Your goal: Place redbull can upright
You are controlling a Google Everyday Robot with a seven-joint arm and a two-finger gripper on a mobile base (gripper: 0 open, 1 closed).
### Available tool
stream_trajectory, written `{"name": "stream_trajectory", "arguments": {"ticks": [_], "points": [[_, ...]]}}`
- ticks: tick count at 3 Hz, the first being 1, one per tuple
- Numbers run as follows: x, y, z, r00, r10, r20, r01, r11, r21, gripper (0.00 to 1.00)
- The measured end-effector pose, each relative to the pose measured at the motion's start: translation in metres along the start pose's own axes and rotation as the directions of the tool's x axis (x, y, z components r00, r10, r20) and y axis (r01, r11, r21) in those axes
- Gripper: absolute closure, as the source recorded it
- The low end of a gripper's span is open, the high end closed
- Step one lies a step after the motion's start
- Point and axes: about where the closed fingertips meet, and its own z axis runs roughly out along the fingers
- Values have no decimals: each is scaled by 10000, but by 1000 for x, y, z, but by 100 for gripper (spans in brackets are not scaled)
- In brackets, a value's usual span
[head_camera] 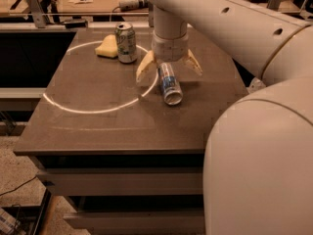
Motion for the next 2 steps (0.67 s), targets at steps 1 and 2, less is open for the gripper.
{"name": "stream_trajectory", "arguments": {"ticks": [1, 2], "points": [[4, 2, 7, 9998, -163, -91, 162, 9998, -132, 17], [6, 6, 10, 9990, -440, -26, 439, 9987, -257, 41]]}}
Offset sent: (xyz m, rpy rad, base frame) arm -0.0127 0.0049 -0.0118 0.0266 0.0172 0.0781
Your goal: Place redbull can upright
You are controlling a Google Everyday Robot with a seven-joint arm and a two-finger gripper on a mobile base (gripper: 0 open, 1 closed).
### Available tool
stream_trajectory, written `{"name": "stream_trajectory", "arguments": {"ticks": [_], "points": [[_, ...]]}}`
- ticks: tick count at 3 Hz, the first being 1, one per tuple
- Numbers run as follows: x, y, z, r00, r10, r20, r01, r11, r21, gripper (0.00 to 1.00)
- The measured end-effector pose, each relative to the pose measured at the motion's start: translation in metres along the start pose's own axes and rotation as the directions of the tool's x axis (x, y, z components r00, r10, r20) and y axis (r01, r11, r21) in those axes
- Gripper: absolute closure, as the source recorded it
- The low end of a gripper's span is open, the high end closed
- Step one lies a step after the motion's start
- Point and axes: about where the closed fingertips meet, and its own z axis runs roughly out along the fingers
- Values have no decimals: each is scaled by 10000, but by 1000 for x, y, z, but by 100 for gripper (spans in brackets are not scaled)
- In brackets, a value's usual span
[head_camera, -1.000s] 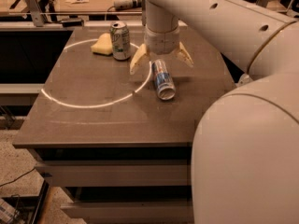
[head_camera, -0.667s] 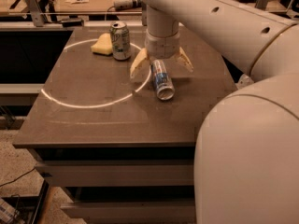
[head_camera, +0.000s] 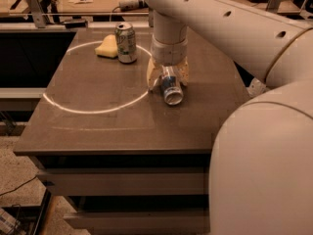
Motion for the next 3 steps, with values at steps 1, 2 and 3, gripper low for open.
{"name": "stream_trajectory", "arguments": {"ticks": [1, 2, 3], "points": [[-1, 2, -1, 9997, -237, 83, 237, 9997, 9, 63], [-1, 2, -4, 9997, -239, 84, 238, 9997, 9, 87], [-7, 4, -19, 9855, -1305, 1089, 1306, 9914, 62, 100]]}}
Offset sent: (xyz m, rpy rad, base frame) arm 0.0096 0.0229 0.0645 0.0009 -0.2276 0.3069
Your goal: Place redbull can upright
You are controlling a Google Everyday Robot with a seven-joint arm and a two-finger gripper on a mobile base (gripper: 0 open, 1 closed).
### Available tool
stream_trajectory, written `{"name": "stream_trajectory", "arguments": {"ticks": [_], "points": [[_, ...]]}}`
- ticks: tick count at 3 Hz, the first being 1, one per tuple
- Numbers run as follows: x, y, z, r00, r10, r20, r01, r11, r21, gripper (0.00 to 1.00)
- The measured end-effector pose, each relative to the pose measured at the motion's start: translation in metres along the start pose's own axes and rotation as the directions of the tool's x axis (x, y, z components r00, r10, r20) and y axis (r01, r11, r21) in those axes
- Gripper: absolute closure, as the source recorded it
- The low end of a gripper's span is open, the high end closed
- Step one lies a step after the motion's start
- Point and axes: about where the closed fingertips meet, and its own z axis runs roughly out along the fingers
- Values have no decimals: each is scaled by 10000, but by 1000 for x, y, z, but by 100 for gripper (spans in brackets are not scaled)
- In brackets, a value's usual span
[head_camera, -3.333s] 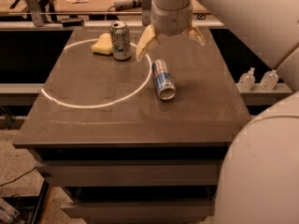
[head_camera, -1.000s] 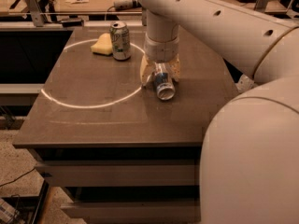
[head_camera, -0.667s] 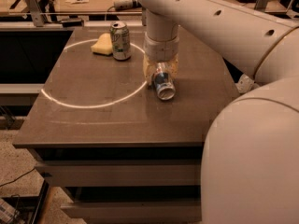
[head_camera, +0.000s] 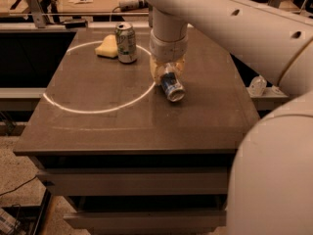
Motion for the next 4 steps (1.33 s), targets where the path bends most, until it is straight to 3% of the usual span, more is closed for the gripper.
{"name": "stream_trajectory", "arguments": {"ticks": [1, 2, 3, 4], "points": [[1, -1, -45, 9527, -2151, 2146, 2093, 9766, 496, 100], [12, -1, -78, 8564, -3635, 3665, 3510, 9307, 1028, 100], [18, 1, -94, 7530, -4053, 5184, 4311, 8990, 766, 100], [7, 18, -98, 6472, -3473, 6786, 4814, 8764, -107, 100]]}}
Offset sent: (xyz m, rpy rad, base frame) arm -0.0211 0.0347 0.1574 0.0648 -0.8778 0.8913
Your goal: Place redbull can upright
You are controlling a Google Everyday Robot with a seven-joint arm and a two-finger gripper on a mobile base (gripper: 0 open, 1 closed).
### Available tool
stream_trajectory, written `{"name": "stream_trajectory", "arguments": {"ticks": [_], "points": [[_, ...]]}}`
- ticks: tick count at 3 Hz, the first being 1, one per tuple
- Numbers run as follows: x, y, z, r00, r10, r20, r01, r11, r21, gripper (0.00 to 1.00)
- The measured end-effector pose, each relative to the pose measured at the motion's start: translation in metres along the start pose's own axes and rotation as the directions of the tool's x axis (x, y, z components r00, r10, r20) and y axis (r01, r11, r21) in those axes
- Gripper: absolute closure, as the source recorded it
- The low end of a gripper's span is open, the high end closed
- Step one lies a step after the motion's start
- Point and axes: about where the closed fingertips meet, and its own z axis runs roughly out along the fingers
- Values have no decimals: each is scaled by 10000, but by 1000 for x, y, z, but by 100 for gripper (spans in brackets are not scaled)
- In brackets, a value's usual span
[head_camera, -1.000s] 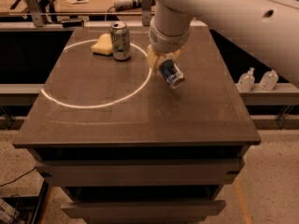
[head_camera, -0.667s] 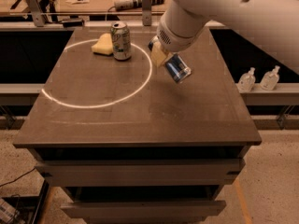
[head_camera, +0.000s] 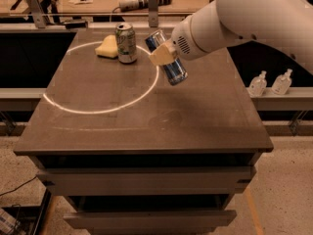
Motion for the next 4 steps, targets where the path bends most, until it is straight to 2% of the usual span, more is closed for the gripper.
{"name": "stream_trajectory", "arguments": {"ticks": [1, 2, 3, 4], "points": [[-26, -25, -1, 9594, 953, 2653, -753, 9936, -846, 100], [-32, -53, -24, 8960, 1308, 4244, -719, 9858, -1520, 100], [-44, -29, -34, 8651, -24, 5016, 1306, 9666, -2205, 100], [-46, -9, -36, 8182, -1902, 5426, 3619, 9037, -2288, 100]]}}
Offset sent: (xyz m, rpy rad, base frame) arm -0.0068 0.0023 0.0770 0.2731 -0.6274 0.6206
